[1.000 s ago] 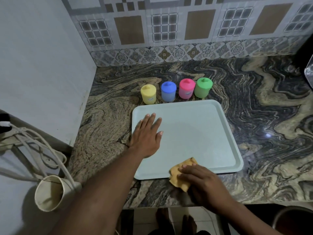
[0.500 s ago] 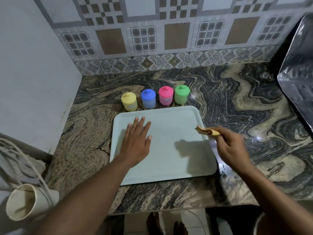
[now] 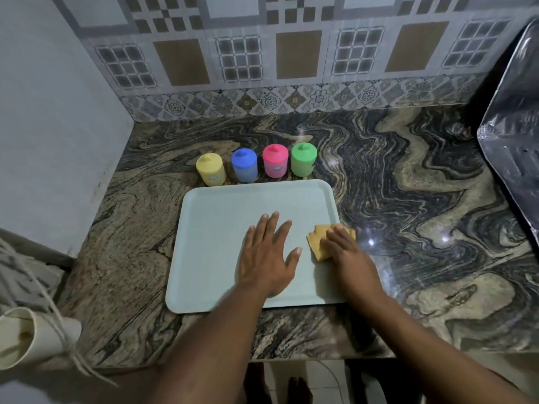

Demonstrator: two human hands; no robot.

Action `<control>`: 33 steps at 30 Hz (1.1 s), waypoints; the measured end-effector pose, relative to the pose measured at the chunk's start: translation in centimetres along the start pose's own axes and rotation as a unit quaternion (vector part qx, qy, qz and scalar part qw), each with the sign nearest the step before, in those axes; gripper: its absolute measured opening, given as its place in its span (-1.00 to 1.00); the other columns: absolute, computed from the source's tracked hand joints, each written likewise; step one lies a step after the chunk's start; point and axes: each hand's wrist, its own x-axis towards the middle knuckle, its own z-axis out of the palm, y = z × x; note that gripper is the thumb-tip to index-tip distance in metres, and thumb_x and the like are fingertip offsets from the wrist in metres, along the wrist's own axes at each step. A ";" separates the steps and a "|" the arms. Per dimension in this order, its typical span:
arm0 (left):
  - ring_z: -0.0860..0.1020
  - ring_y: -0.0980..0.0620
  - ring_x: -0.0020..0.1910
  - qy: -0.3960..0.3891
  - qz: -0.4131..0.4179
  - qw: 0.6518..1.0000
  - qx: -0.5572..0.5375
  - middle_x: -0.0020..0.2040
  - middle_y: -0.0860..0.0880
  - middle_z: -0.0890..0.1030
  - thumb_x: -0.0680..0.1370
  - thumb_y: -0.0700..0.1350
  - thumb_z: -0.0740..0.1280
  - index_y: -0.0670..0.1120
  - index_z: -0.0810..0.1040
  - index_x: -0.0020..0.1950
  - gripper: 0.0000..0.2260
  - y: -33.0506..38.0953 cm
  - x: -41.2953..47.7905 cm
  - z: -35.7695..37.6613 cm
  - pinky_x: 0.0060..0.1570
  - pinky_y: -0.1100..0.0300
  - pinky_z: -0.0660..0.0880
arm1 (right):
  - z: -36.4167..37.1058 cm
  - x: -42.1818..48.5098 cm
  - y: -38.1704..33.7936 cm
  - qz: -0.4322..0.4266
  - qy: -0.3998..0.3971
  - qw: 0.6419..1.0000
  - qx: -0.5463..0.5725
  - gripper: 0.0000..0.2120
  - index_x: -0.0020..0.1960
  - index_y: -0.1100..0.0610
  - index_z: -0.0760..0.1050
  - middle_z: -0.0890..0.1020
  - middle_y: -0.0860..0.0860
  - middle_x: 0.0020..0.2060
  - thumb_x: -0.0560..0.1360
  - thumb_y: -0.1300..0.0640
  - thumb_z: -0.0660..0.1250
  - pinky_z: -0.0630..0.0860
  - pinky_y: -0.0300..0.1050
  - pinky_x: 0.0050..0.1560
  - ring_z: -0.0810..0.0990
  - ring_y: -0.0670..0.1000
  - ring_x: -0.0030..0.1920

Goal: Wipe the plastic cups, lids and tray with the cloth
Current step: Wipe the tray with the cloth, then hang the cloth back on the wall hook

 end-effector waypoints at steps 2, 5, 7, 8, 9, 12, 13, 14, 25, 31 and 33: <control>-0.18 0.00 0.62 0.003 0.000 1.000 -0.002 0.66 0.05 -0.11 0.61 0.32 -0.12 0.14 -0.04 0.63 -0.40 0.1 -0.1 -0.1 0.58 -0.08 -0.10 | -0.5 -4.2 0.0 -0.017 0.013 1.000 0.004 -0.55 0.21 0.23 0.64 0.59 0.16 0.32 0.32 0.37 0.41 0.53 0.08 0.22 0.43 0.13 0.43; -0.20 0.01 0.62 0.003 0.001 1.000 -0.003 0.66 0.05 -0.14 0.61 0.32 -0.13 0.14 -0.05 0.63 -0.39 0.0 0.0 -0.1 0.58 -0.06 -0.13 | -1.4 -8.9 -0.4 -0.044 -0.023 0.999 0.018 -0.46 0.20 0.19 0.66 0.61 0.10 0.30 0.22 0.40 0.44 0.65 0.04 0.08 0.48 0.13 0.39; -0.21 0.01 0.62 0.001 0.003 1.000 0.002 0.66 0.05 -0.14 0.61 0.32 -0.13 0.14 -0.06 0.63 -0.39 0.1 0.0 -0.1 0.58 -0.07 -0.13 | -2.4 -9.7 -0.6 -0.043 -0.035 0.998 0.034 -0.51 0.16 0.10 0.68 0.66 0.04 0.25 0.25 0.34 0.42 0.65 0.02 0.07 0.55 0.07 0.33; -0.21 0.01 0.62 -0.002 0.005 1.000 0.001 0.65 0.05 -0.15 0.61 0.32 -0.13 0.13 -0.06 0.63 -0.39 0.1 0.0 -0.2 0.58 -0.07 -0.13 | -3.1 -9.4 -0.6 -0.018 -0.025 0.998 0.051 -0.56 0.12 0.04 0.70 0.69 -0.01 0.19 0.27 0.28 0.38 0.65 -0.03 0.07 0.61 0.02 0.27; -0.23 0.01 0.62 -0.009 0.009 1.000 -0.002 0.65 0.05 -0.16 0.61 0.32 -0.12 0.13 -0.06 0.63 -0.39 0.1 0.0 -0.3 0.58 -0.07 -0.14 | -4.2 -8.9 -0.7 0.020 -0.019 0.996 0.088 -0.60 0.08 -0.03 0.69 0.72 -0.09 0.11 0.31 0.24 0.32 0.62 -0.13 0.06 0.66 -0.03 0.18; -0.24 0.04 0.61 -0.057 -0.003 0.996 -0.064 0.65 0.08 -0.15 0.62 0.30 -0.02 0.14 0.00 0.63 -0.40 0.0 0.6 -1.1 0.57 -0.07 -0.17 | -8.0 -5.8 -1.6 0.183 -0.016 0.920 0.345 -0.66 -0.02 -0.04 0.63 0.72 -0.19 -0.21 0.46 0.29 0.18 0.52 -0.19 -0.07 0.66 -0.11 -0.14; -0.19 0.04 0.62 -0.080 -0.026 0.990 -0.117 0.65 0.08 -0.08 0.63 0.28 0.04 0.13 0.08 0.61 -0.42 0.2 1.1 -1.8 0.57 -0.06 -0.15 | -9.2 -4.7 -1.9 0.246 -0.012 0.868 0.430 -0.68 -0.03 0.04 0.60 0.68 -0.11 -0.29 0.51 0.35 0.15 0.49 -0.13 -0.13 0.61 -0.04 -0.22; -0.07 0.03 0.62 -0.097 -0.057 0.975 -0.192 0.64 0.05 0.05 0.63 0.25 0.11 0.11 0.21 0.58 -0.46 0.6 1.5 -2.8 0.57 -0.02 -0.06 | -10.1 -3.8 -2.3 0.294 -0.021 0.818 0.493 -0.71 -0.04 0.12 0.56 0.63 -0.03 -0.34 0.53 0.40 0.12 0.47 -0.12 -0.20 0.56 -0.01 -0.30; 0.64 -0.02 -0.15 -0.190 -0.093 0.708 -0.673 -0.10 -0.08 0.65 0.63 -0.12 0.33 -0.09 0.61 0.07 -0.90 1.8 1.3 -16.7 -0.10 0.06 0.62 | -13.5 3.4 -7.8 0.203 -0.075 0.834 0.507 -0.88 0.02 0.25 0.55 0.63 0.21 -0.17 0.56 0.36 0.26 0.55 0.00 -0.14 0.59 0.08 -0.20; 0.67 -0.05 -0.09 -0.143 -0.077 0.693 -0.702 -0.05 -0.11 0.68 0.58 -0.19 0.38 -0.13 0.62 0.06 -0.92 -2.9 0.8 -21.6 -0.04 0.00 0.63 | -12.7 7.2 -14.0 0.113 0.051 0.899 0.419 -0.89 -0.05 0.09 0.59 0.66 0.09 -0.25 0.53 0.28 0.35 0.55 -0.09 -0.19 0.61 0.08 -0.24; 0.67 -0.06 -0.11 -0.118 -0.079 0.684 -0.715 -0.10 -0.13 0.68 0.58 -0.20 0.38 -0.11 0.65 -0.08 -0.92 -4.4 0.7 -23.0 -0.04 -0.01 0.63 | -12.8 7.9 -16.7 0.072 0.056 0.909 0.408 -0.87 -0.07 0.10 0.65 0.69 0.14 -0.23 0.58 0.19 0.32 0.61 -0.03 -0.21 0.66 0.12 -0.23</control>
